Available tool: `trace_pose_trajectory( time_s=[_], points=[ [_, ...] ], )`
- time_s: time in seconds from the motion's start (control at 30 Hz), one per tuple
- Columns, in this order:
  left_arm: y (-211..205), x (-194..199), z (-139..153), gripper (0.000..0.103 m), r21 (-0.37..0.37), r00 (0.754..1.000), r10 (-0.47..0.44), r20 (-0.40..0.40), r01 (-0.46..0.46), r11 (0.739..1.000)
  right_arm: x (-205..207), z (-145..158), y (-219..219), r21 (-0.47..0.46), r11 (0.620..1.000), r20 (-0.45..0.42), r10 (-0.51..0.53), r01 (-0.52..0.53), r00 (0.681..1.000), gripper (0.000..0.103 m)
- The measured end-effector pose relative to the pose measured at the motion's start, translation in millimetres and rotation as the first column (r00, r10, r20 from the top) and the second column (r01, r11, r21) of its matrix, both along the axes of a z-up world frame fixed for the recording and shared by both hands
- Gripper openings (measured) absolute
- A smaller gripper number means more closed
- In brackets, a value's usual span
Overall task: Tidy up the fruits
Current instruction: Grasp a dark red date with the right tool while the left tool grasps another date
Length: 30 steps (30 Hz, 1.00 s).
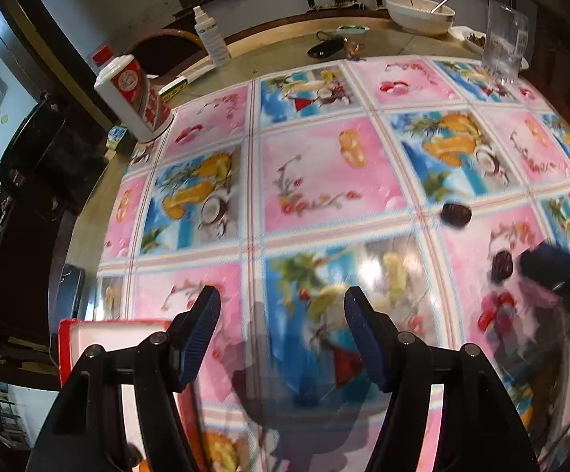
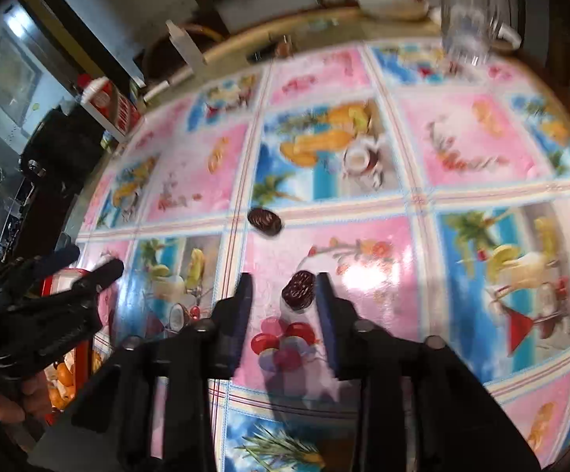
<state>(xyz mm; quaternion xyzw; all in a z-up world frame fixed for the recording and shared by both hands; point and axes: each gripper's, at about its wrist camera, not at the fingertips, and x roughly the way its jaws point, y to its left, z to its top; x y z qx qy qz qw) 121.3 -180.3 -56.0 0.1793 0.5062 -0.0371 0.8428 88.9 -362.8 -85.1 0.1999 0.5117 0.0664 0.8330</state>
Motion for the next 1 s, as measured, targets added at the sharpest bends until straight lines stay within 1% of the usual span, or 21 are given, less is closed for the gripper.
trace_pose_trajectory(
  time_s=[0.03, 0.07, 0.13, 0.3, 0.4, 0.5, 0.67, 0.77, 0.83, 0.9, 0.97, 1.0],
  points=[
    [-2.8, 3.0, 0.4, 0.066, -0.003, 1.0, -0.001, 0.003, 0.001, 1.0, 2.2, -4.3, 2.3, -0.019, 1.0, -0.023, 0.003, -0.003, 1.0, 0.021],
    [-5.3, 5.6, 0.8, 0.066, -0.008, 1.0, -0.004, 0.005, 0.004, 1.0, 3.9, -7.8, 4.7, -0.043, 0.999, -0.037, 0.004, -0.005, 0.999, 0.021],
    [-11.8, 11.1, 1.6, 0.066, -0.017, 1.0, -0.011, 0.009, 0.012, 1.0, 5.8, -15.4, 4.9, -0.038, 0.999, -0.06, 0.0, -0.002, 0.998, 0.017],
    [-33.9, 26.2, -1.2, 0.066, -0.049, 0.999, -0.041, 0.009, 0.041, 0.998, -6.1, -16.7, -8.3, 0.004, 1.0, -0.042, -0.005, 0.005, 0.999, 0.017],
    [-52.2, 33.8, -9.4, 0.066, -0.072, 0.997, -0.073, -0.003, 0.073, 0.995, -19.4, -18.9, -24.7, 0.071, 0.997, -0.035, -0.028, 0.03, 0.999, 0.017],
    [-72.5, 39.4, -22.3, 0.066, -0.094, 0.994, -0.107, -0.031, 0.103, 0.99, -34.8, -15.8, -35.9, 0.1, 0.994, -0.021, -0.04, 0.042, 0.999, 0.017],
    [-87.7, 40.6, -34.4, 0.066, -0.119, 0.991, -0.13, -0.012, 0.128, 0.985, -52.3, -9.3, -48.3, 0.115, 0.992, 0.007, -0.054, 0.053, 0.999, 0.017],
    [-92.6, 40.4, -34.8, 0.066, -0.107, 0.99, -0.136, 0.021, 0.138, 0.985, -58.6, -12.3, -53.9, 0.126, 0.99, 0.009, -0.061, 0.059, 0.998, 0.017],
    [-93.5, 40.1, -34.7, 0.066, -0.107, 0.99, -0.137, 0.024, 0.139, 0.985, -62.5, -15.5, -57.2, 0.134, 0.989, 0.002, -0.062, 0.061, 0.998, 0.017],
    [-93.4, 36.7, -32.1, 0.065, -0.13, 0.989, -0.144, 0.022, 0.146, 0.981, -67.2, -17.6, -59.6, 0.14, 0.988, 0.0, -0.06, 0.059, 0.998, 0.017],
    [-94.4, 30.4, -26.8, 0.066, -0.16, 0.985, -0.166, 0.047, 0.171, 0.972, -69.1, -17.5, -57.7, 0.134, 0.99, 0.005, -0.055, 0.054, 0.998, 0.017],
    [-96.4, 27.8, -26.2, 0.066, -0.155, 0.982, -0.181, 0.05, 0.186, 0.97, -70.9, -16.7, -57.7, 0.124, 0.991, 0.01, -0.052, 0.051, 0.999, 0.017]
  ],
)
